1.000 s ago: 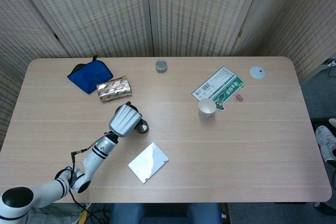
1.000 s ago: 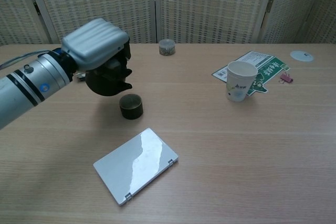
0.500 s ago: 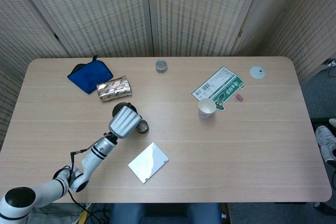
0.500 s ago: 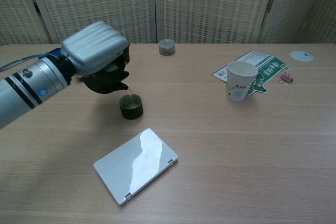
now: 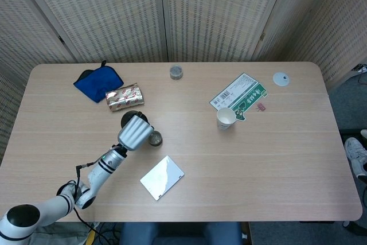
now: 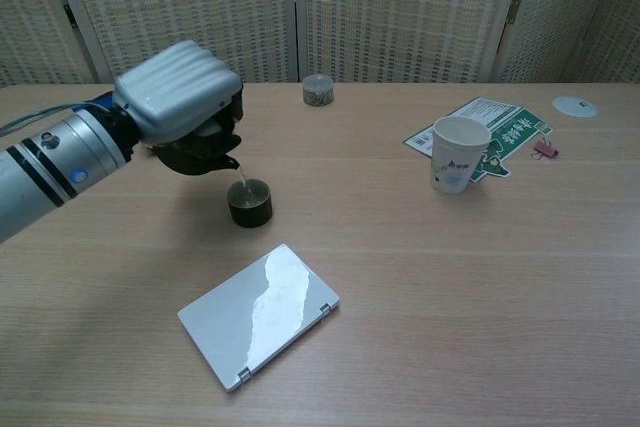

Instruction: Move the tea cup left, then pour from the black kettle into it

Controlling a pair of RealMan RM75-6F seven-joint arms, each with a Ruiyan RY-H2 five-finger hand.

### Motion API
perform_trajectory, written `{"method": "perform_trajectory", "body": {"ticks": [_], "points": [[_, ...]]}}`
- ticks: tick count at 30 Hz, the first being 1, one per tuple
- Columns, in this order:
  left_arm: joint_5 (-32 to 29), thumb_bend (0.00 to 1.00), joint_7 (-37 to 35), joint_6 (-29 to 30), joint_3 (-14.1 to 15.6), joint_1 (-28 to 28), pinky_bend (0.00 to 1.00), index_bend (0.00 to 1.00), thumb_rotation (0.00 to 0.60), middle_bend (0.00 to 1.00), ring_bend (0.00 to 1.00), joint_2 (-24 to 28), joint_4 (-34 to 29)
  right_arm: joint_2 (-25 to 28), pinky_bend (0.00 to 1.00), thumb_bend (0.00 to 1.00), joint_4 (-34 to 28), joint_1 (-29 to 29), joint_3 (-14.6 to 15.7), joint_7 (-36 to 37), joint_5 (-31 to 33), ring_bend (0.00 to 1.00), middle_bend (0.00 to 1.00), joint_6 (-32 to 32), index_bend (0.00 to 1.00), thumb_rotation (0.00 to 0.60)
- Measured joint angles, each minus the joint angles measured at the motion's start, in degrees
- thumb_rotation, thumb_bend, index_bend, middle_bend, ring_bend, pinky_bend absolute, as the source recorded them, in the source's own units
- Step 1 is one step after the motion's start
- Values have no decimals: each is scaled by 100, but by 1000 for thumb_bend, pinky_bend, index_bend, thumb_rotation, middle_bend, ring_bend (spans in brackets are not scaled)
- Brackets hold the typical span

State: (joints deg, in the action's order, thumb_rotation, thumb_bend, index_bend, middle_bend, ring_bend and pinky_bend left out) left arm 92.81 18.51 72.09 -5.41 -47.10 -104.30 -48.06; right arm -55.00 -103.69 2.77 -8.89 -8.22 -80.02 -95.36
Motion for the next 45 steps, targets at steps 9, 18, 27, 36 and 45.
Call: {"method": "perform_trajectory", "body": {"ticks": [9, 18, 27, 36, 45], "points": [[20, 377, 9, 19, 29, -9, 651, 1000, 600, 1000, 1000, -14, 114, 2, 186, 256, 4, 2, -1, 1, 3, 159, 242, 3, 259, 600], [42, 377, 7, 42, 58, -13, 651, 1000, 600, 1000, 1000, -21, 176, -1, 186, 256, -3, 6, -4, -5, 9, 159, 242, -3, 259, 600], [51, 377, 16, 68, 77, -10, 651, 1000, 600, 1000, 1000, -34, 212, 12, 186, 256, -31, 23, -6, -23, -2, 159, 242, -37, 259, 600], [49, 377, 49, 63, 83, -17, 651, 1000, 600, 1000, 1000, -35, 206, 21, 186, 256, -25, 30, -13, -24, -2, 159, 242, -52, 260, 600], [38, 377, 64, 48, 80, -26, 651, 1000, 600, 1000, 1000, -45, 176, 27, 186, 256, -11, 37, -20, -6, 6, 159, 242, -60, 259, 600]]}}
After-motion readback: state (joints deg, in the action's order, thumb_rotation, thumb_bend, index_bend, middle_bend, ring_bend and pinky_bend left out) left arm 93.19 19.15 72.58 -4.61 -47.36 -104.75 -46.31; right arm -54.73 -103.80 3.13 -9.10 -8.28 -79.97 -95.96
